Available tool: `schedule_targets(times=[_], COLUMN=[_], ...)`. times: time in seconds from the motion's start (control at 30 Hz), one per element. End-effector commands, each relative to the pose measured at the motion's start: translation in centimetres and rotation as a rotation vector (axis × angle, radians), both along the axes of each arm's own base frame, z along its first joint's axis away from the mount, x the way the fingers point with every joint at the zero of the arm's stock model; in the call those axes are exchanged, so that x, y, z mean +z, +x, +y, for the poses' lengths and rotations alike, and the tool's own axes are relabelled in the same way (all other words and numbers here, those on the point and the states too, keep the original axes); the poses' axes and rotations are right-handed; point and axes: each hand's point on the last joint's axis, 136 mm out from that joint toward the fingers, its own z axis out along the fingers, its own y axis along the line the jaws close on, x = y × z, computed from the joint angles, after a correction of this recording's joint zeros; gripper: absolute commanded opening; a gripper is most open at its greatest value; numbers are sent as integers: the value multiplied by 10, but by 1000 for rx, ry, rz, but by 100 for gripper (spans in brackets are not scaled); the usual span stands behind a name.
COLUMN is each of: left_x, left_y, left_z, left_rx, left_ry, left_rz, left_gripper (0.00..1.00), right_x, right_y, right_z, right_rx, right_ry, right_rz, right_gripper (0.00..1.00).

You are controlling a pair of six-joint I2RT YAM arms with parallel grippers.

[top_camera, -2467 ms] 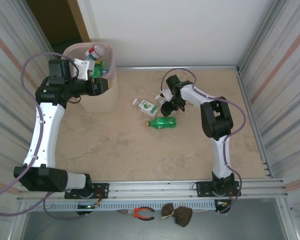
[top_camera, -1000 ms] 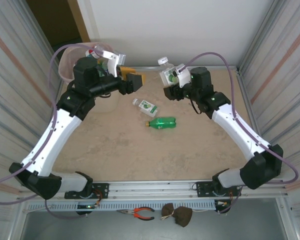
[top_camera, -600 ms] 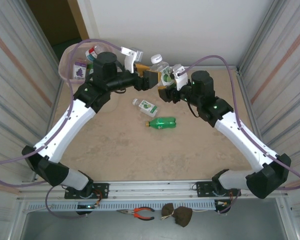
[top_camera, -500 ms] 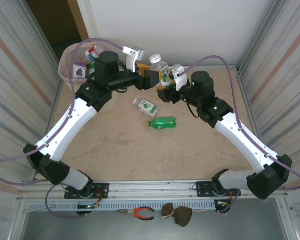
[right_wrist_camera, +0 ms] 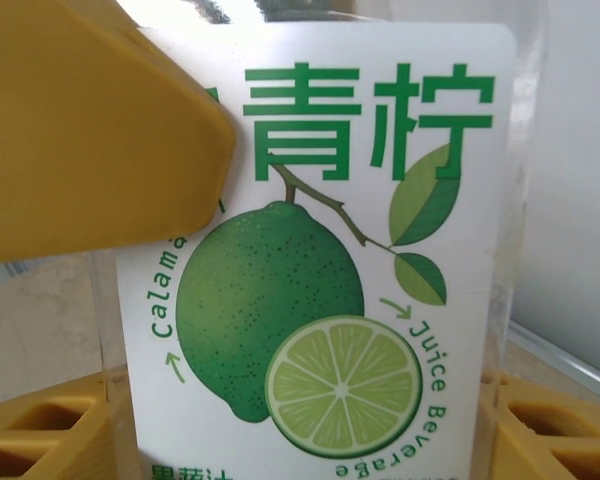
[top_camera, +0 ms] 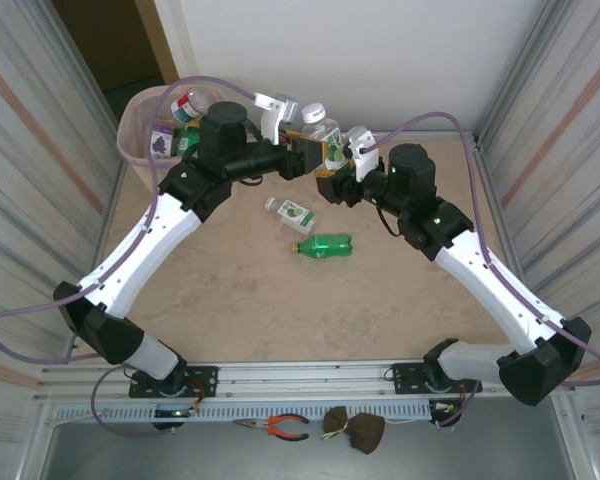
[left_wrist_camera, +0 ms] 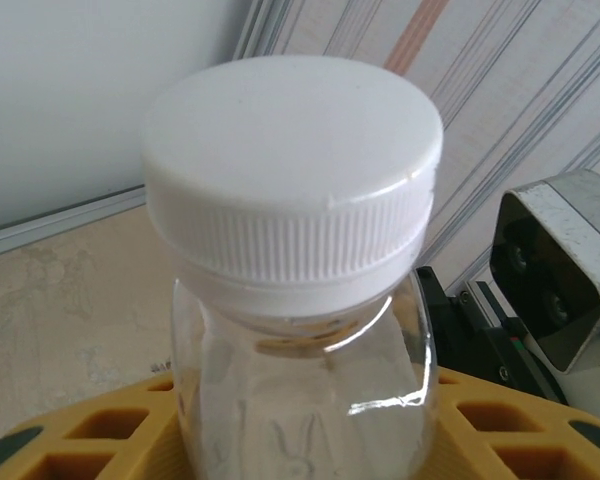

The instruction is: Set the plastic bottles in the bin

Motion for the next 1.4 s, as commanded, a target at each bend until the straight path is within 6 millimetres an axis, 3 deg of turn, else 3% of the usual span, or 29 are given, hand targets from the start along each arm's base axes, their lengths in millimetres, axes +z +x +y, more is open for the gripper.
schedule_targets(times=[0.0, 0.23, 0.4, 0.63, 0.83, 1.0, 1.2, 1.37], left_x=[16, 23, 28, 37, 47, 52, 50, 35], left_y=[-3, -6, -5, 7, 24, 49, 77, 100], left_z=[0, 6, 14, 49, 102, 163, 237, 279], left_rx=[-11, 7, 23, 83, 200, 364, 571, 698], left_ry=[-16, -7, 8, 3, -22, -96, -281, -409], left_rz=[-46, -78, -93, -87, -80, -49, -14, 31], left_gripper=[47, 42, 41, 40, 40, 37, 35, 35], right_x=[23, 26, 30, 39, 48, 51, 52, 52], right_y=[-10, -13, -16, -23, -29, -32, -34, -35], right_z=[-3, -2, -2, -8, -14, -18, -21, -22], right_rx=[1, 5, 10, 6, -4, -13, -18, -19], right_ry=[34, 39, 43, 57, 69, 68, 69, 70], right_rz=[-65, -74, -82, -106, -135, -145, -150, -149], right_gripper=[55, 58, 72, 81, 83, 84, 83, 83])
